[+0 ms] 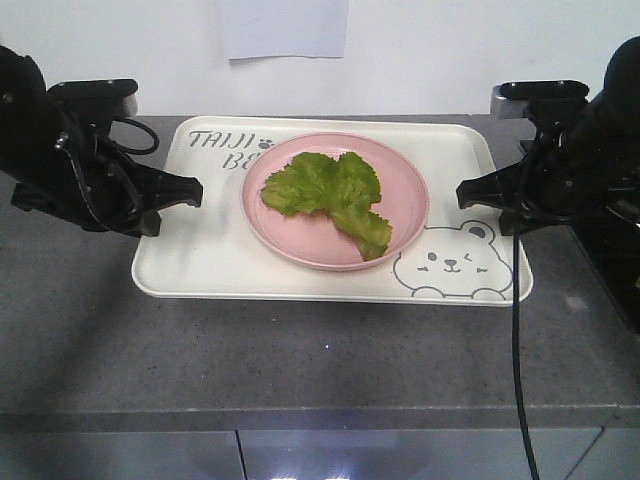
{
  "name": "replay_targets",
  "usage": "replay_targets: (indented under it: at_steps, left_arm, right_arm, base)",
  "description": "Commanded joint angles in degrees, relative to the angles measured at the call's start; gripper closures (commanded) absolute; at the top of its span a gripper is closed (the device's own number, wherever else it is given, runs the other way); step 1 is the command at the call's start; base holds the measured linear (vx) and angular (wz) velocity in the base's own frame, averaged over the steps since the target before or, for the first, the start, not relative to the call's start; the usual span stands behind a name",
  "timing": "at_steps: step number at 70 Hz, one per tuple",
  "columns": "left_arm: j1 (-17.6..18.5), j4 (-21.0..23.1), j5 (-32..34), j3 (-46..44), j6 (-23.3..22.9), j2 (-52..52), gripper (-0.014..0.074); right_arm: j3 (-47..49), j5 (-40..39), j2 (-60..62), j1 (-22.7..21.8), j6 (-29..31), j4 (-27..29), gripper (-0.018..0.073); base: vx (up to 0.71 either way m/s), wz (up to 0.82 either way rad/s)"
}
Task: Transfer vegetables to tray and serve
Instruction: 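Keep gripping the tray edges with both grippers as the base drives to the counter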
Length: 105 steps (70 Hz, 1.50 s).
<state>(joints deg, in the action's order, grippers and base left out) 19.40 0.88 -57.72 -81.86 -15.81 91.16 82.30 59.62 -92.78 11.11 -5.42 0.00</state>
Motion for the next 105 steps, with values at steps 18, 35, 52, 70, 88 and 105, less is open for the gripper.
replay_targets:
  at_steps: [18,35,52,70,88,105]
  left_arm:
    - [0.8,1.3,3.6,-1.7,1.0,-2.6,0.0603]
    - [0.8,1.3,3.6,-1.7,1.0,-2.6,0.0603]
    - [0.8,1.3,3.6,-1.7,1.0,-2.6,0.0603]
    - [0.8,1.3,3.6,-1.7,1.0,-2.6,0.0603]
    - [0.8,1.3,3.6,-1.7,1.0,-2.6,0.0603]
    - [0.8,1.3,3.7,-1.7,1.0,-2.6,0.0603]
  right_arm:
    - [1.8,-2.8,2.7,0.3,1.3,0.6,0.0564]
    - [1.8,-2.8,2.7,0.3,1.3,0.6,0.0564]
    - [1.8,-2.8,2.7,0.3,1.3,0.6,0.0564]
    - [1.8,-2.8,2.7,0.3,1.3,0.6,0.0564]
    - [1.8,-2.8,2.7,0.3,1.3,0.6,0.0564]
    - [1.8,-2.8,2.7,0.3,1.3,0.6,0.0564]
  base:
    - [0.15,0.14]
    - [0.12,0.14]
    - [0.09,0.12]
    - [0.08,0.09]
    - [0.05,0.05]
    - [0.01,0.01]
